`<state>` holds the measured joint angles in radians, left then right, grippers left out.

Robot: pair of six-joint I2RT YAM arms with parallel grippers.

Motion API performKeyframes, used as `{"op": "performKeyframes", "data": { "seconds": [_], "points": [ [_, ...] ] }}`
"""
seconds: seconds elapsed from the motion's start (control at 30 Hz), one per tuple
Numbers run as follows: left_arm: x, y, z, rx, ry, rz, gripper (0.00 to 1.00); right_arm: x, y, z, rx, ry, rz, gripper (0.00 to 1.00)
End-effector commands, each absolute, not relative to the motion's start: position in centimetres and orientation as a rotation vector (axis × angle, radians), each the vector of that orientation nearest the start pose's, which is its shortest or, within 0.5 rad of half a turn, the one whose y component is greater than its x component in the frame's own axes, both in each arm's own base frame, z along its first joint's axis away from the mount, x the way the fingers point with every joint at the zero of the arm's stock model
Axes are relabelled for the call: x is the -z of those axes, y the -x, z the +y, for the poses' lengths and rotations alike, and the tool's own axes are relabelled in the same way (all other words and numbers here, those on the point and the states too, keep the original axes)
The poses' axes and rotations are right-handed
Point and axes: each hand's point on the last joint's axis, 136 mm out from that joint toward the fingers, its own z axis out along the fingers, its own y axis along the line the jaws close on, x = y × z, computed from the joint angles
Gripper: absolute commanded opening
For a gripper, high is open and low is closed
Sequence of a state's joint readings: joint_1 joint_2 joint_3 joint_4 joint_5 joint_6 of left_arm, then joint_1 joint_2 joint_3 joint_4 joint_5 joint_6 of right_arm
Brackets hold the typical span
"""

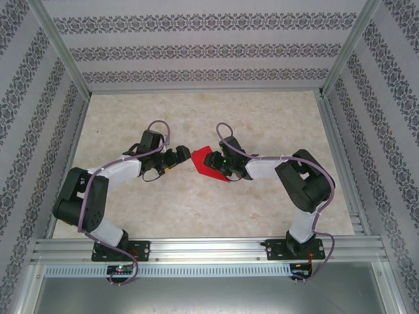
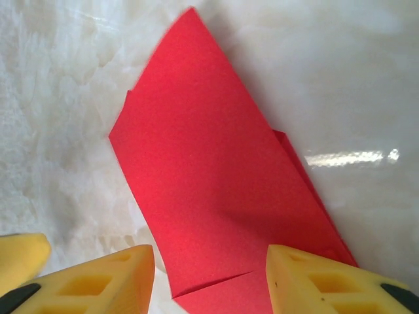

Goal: Fold a paper plane with a square sheet of paper (pick it up from the middle)
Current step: Turn over the paper at the center of the table.

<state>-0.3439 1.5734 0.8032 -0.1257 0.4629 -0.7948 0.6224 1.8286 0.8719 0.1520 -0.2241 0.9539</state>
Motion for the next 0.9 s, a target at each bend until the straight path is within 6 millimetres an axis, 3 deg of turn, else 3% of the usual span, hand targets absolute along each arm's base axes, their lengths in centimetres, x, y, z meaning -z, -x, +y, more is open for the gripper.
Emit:
{"op": "performKeyframes", "data": {
  "seconds": [0.0,0.4,0.67,0.87],
  "points": [
    [-7.8,-33.6,-22.1,1.113,0.358,2.591,0.97,-2.0,-33.9,28.9,-1.036,-0.386,2.570,0.49],
    [-7.1,-32.5,-25.5,1.191,0.402,2.657,0.80,1.0,-33.1,26.3,-1.125,-0.647,2.624,0.47],
    [-6.2,-32.9,-27.3,1.244,0.434,2.679,0.56,1.8,-32.7,25.4,-1.090,-0.672,2.655,0.46],
    [-5.4,-32.8,-27.8,1.252,0.443,2.701,0.51,2.3,-32.5,25.2,-1.082,-0.677,2.673,0.46]
  ]
}}
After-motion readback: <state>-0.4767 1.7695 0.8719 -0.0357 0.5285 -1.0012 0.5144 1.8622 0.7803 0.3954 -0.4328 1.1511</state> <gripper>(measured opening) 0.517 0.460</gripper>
